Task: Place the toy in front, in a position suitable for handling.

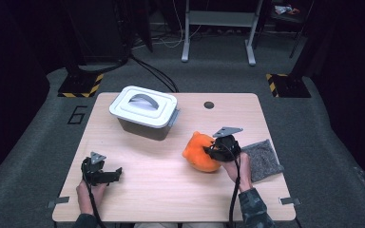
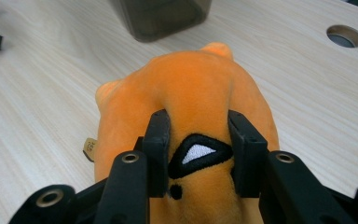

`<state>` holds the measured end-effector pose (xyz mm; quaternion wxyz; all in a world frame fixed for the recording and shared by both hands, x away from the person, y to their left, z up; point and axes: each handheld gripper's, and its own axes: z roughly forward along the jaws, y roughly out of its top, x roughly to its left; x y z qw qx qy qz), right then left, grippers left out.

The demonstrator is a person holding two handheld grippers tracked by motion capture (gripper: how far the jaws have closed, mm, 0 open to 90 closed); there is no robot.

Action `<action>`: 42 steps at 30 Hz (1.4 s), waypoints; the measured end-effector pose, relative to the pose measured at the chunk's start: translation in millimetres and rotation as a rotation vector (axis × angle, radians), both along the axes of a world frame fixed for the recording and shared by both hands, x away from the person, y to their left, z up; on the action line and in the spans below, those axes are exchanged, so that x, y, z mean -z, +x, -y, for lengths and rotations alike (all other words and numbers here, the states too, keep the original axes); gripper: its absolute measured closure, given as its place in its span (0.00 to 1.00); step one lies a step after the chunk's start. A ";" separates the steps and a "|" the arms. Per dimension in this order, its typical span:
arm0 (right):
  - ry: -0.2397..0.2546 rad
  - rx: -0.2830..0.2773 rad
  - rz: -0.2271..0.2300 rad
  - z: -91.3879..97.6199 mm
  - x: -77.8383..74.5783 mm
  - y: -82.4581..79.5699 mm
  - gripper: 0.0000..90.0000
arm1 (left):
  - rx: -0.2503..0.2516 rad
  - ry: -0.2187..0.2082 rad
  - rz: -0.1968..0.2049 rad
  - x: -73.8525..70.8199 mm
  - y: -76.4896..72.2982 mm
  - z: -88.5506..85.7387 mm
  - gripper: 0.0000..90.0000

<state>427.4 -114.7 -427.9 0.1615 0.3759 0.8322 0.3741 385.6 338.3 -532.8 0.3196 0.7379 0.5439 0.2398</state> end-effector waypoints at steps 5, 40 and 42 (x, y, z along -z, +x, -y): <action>-0.010 -0.079 0.009 1.0 -2.3 4.5 0.71 | -0.001 0.000 0.000 -0.1 0.0 0.0 0.01; -0.027 -0.156 -0.024 7.3 11.4 25.9 0.41 | -0.001 0.001 0.000 -0.2 0.0 0.0 0.01; -0.006 -0.109 -0.020 11.8 9.4 21.4 0.30 | -0.001 0.002 0.000 -0.2 0.1 -0.1 0.01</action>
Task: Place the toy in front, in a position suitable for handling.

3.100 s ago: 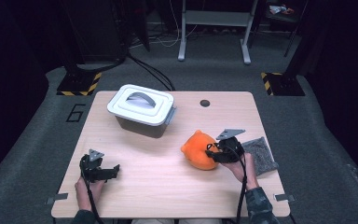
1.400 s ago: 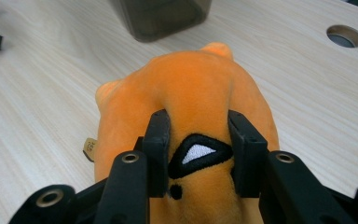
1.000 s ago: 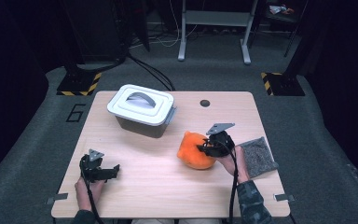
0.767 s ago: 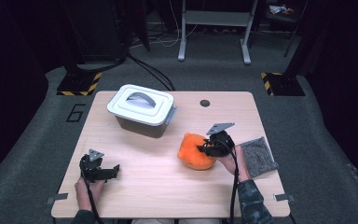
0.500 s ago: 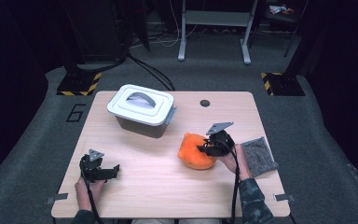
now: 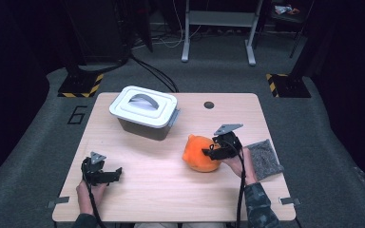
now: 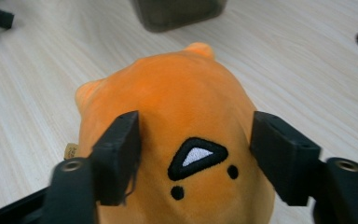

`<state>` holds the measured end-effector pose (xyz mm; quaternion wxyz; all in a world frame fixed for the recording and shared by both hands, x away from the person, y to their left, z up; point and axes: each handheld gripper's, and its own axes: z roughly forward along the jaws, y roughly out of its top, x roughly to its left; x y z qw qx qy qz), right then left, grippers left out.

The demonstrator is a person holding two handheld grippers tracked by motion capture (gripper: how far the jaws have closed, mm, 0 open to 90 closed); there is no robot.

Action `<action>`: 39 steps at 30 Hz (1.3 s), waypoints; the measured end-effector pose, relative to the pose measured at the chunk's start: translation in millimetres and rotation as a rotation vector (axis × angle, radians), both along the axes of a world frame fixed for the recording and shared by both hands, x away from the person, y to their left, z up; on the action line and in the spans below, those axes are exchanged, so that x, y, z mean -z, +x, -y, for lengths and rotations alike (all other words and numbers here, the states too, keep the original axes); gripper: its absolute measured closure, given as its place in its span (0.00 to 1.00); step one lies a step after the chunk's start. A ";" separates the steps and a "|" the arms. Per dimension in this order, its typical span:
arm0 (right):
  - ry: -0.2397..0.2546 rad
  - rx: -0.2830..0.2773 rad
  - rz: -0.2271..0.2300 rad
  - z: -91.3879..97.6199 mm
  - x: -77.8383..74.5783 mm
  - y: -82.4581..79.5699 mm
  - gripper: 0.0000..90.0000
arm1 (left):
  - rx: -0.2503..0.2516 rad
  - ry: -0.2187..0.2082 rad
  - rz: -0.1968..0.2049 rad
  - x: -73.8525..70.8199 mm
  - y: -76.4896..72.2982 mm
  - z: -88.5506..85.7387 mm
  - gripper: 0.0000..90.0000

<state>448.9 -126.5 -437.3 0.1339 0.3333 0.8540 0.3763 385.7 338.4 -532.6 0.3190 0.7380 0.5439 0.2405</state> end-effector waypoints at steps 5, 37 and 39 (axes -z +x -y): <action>0.028 0.049 0.001 10.8 -2.7 -7.6 0.22 | 0.000 -0.001 -0.004 -0.2 0.0 0.1 0.01; 0.006 0.371 0.001 100.7 17.8 -46.7 0.16 | 0.414 -0.148 0.054 -38.9 20.3 145.8 0.13; 0.005 0.380 -0.004 102.6 19.1 -47.2 0.17 | 0.444 -0.148 0.050 -42.1 23.4 156.2 0.15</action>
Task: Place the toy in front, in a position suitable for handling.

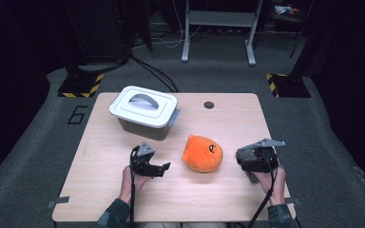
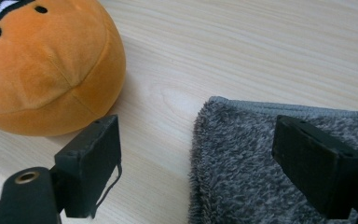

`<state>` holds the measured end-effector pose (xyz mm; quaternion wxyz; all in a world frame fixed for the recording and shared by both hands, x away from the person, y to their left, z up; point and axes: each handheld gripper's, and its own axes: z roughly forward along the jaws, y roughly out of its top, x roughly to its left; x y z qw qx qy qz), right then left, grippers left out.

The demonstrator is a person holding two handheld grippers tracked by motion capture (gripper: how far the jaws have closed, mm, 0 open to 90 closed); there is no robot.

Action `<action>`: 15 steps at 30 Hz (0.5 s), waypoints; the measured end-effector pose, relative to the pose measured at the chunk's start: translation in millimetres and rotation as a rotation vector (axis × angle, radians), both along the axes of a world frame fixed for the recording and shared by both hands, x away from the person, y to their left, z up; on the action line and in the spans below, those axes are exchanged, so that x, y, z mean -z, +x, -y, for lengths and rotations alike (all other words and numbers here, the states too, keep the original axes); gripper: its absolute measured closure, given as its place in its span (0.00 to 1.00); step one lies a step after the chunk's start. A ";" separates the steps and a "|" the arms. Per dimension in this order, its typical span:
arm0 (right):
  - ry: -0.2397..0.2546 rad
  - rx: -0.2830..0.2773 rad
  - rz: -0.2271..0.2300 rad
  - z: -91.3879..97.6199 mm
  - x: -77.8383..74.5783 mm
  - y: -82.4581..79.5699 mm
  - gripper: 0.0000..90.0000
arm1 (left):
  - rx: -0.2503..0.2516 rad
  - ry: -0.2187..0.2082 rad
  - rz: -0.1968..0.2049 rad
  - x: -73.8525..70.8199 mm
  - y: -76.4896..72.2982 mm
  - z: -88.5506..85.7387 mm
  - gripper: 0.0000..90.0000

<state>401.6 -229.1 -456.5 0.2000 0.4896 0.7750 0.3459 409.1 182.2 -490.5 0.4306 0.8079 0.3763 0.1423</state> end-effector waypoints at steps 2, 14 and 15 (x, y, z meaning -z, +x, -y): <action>-0.007 0.001 -0.001 1.9 0.7 -0.2 0.17 | 0.032 0.012 0.005 -2.2 3.7 10.9 0.16; -0.022 0.049 0.003 15.1 -0.6 -3.8 0.17 | 0.165 -0.006 -0.019 -6.5 19.9 53.3 0.34; -0.020 0.055 0.004 15.7 -0.6 -4.1 0.17 | 0.172 -0.008 -0.017 -4.7 20.9 55.8 0.38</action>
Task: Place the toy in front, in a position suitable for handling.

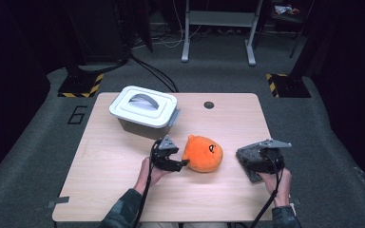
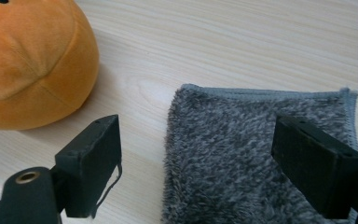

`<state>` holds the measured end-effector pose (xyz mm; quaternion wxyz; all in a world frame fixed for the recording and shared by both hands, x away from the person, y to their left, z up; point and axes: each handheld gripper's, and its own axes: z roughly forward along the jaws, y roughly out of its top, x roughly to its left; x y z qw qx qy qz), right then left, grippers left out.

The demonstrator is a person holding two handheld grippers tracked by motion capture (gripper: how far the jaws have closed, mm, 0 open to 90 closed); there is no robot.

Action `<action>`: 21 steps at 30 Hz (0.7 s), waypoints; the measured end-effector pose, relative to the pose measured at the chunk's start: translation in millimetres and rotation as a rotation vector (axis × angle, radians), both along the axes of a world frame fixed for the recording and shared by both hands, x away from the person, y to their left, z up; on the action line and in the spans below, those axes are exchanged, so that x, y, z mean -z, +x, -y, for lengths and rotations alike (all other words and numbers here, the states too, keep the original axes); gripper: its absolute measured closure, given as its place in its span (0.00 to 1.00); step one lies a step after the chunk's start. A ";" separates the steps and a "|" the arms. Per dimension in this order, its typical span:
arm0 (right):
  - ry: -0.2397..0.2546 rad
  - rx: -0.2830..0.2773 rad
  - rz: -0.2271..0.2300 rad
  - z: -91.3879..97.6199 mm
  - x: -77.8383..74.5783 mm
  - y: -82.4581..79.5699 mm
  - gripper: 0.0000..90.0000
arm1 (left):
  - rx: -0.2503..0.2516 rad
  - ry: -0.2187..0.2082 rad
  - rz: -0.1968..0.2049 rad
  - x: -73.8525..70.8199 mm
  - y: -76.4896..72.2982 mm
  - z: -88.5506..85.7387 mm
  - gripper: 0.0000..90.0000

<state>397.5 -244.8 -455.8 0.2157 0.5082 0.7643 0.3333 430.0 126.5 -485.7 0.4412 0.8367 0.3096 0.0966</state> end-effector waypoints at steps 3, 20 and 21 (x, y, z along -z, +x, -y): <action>-0.012 0.019 -0.003 2.6 0.0 -0.7 0.17 | 0.021 -0.031 -0.023 1.2 0.0 2.3 0.53; -0.038 0.154 -0.108 20.4 24.4 20.8 0.15 | 0.018 -0.002 0.053 -1.5 -20.4 10.2 0.83; -0.038 0.159 -0.113 20.8 25.8 22.3 0.14 | 0.019 0.000 0.058 -2.1 -21.4 11.3 0.84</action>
